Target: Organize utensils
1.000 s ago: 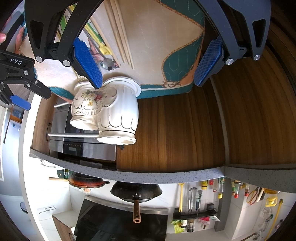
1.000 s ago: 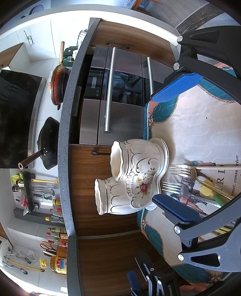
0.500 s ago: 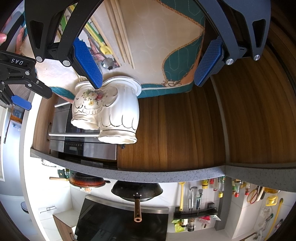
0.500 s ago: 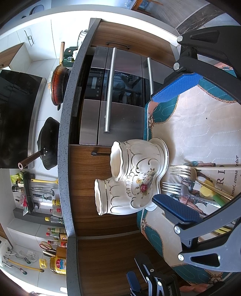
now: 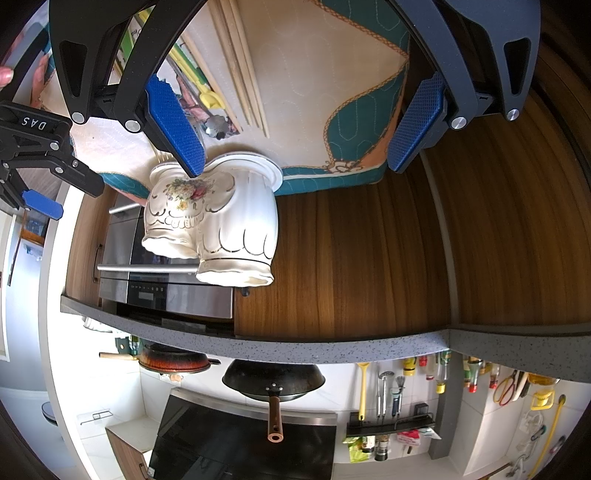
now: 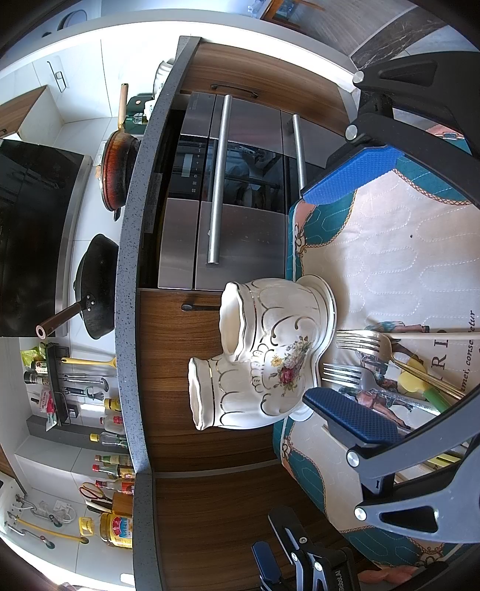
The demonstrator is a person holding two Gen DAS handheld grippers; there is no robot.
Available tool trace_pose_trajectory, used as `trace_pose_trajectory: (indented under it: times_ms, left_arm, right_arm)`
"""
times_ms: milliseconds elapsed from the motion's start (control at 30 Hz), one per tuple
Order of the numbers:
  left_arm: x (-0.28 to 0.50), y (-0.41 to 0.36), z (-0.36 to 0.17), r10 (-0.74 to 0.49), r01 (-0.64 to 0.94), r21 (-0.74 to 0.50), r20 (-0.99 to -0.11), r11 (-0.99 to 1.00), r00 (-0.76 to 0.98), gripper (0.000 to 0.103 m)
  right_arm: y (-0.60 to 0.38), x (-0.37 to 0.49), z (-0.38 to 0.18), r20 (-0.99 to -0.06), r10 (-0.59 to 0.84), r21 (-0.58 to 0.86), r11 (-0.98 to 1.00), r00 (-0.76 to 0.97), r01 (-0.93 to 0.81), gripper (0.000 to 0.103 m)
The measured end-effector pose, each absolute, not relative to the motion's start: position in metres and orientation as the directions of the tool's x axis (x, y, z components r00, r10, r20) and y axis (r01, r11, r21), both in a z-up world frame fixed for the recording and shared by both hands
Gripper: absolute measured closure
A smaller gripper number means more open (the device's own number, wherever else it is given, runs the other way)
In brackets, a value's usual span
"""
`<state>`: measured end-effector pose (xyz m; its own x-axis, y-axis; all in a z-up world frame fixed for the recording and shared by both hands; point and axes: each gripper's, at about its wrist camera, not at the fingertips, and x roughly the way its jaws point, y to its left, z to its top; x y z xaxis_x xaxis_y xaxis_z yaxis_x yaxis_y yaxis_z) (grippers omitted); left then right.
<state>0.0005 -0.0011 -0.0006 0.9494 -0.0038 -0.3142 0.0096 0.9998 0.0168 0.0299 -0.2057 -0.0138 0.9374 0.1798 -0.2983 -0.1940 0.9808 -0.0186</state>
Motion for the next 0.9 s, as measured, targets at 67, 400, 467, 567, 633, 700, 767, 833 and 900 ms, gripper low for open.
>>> trace_pose_trajectory:
  times_ms: [67,400,467,567,633,700,767,833,900]
  left_arm:
    - [0.0006,-0.0012,-0.0006,-0.005,0.011,0.017,-0.314,1.0,0.949,0.005]
    - [-0.0007,-0.0038,0.0009,-0.005,0.011,0.019,-0.319,1.0,0.948,0.005]
    - [-0.0006,-0.0038,0.0009,-0.004,0.011,0.021,-0.32,1.0,0.948,0.005]
    - [0.0,-0.0033,0.0007,-0.005,0.012,0.022,-0.322,1.0,0.947,0.005]
    - [0.0013,-0.0024,0.0001,-0.005,0.012,0.022,-0.325,1.0,0.946,0.005]
    - [0.002,-0.002,-0.0006,-0.004,0.012,0.022,-0.326,1.0,0.945,0.005]
    - [0.0024,-0.002,-0.0015,-0.003,0.011,0.023,-0.329,1.0,0.944,0.005]
    - [0.0032,-0.0015,-0.002,0.0,0.008,0.023,-0.331,1.0,0.944,0.005]
    - [0.0039,-0.0016,-0.0028,0.0,0.008,0.024,-0.334,1.0,0.942,0.005]
  right_arm:
    - [-0.2058,0.0301,-0.0135,-0.299,0.177,-0.021,0.981,0.938,-0.192,0.005]
    - [-0.2062,0.0304,-0.0136,-0.299,0.179,-0.018,0.981,0.937,-0.193,0.005]
    - [-0.2063,0.0305,-0.0135,-0.298,0.182,-0.014,0.981,0.937,-0.195,0.005]
    - [-0.2065,0.0303,-0.0131,-0.297,0.184,-0.01,0.981,0.937,-0.195,0.005]
    - [-0.2066,0.0304,-0.0128,-0.298,0.184,-0.009,0.981,0.937,-0.196,0.005]
    - [-0.2072,0.0304,-0.0133,-0.299,0.184,-0.009,0.981,0.936,-0.195,0.005]
    - [-0.2073,0.0303,-0.0135,-0.301,0.184,-0.009,0.981,0.936,-0.195,0.005]
    - [-0.2074,0.0305,-0.0134,-0.301,0.183,-0.007,0.981,0.936,-0.194,0.005]
    - [-0.2078,0.0307,-0.0134,-0.302,0.186,-0.002,0.981,0.935,-0.195,0.005]
